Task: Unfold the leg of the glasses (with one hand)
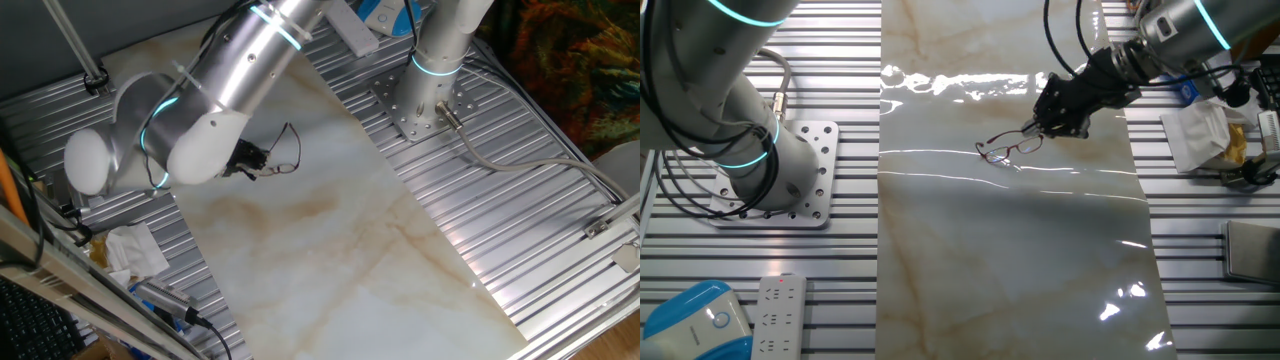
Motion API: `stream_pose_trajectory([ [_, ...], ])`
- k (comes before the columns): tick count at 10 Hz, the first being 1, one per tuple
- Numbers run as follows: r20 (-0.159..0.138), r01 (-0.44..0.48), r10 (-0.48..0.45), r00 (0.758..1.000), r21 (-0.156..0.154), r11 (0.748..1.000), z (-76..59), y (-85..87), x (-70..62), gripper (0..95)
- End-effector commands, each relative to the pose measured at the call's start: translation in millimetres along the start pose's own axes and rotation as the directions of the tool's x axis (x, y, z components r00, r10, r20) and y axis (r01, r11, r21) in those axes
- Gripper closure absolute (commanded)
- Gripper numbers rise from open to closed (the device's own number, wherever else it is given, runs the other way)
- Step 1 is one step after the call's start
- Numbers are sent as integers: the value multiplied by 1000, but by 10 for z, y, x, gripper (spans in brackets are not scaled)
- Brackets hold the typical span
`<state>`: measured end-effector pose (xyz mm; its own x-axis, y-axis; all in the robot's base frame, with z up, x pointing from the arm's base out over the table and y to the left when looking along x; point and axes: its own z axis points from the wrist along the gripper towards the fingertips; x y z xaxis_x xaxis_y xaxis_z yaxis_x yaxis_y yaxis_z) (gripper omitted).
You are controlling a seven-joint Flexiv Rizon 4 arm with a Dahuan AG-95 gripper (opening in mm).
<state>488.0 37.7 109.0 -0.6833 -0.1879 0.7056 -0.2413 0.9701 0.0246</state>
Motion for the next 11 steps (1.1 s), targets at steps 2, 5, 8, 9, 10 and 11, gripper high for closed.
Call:
stream_pose_trajectory([
  [2, 34, 14, -12, 999, -62, 998, -8, -4, -55, 760],
  [5, 40, 13, -10, 999, -76, 997, -6, -13, -95, 380],
  [8, 41, 14, -11, 999, -80, 997, -62, -54, -221, 190],
  [9, 41, 15, -11, 999, -81, 997, -70, -61, -239, 190],
  [10, 45, 20, -16, 999, -86, 996, -90, -90, -318, 190],
  [11, 46, 26, -22, 999, -91, 995, -117, -114, -393, 0],
])
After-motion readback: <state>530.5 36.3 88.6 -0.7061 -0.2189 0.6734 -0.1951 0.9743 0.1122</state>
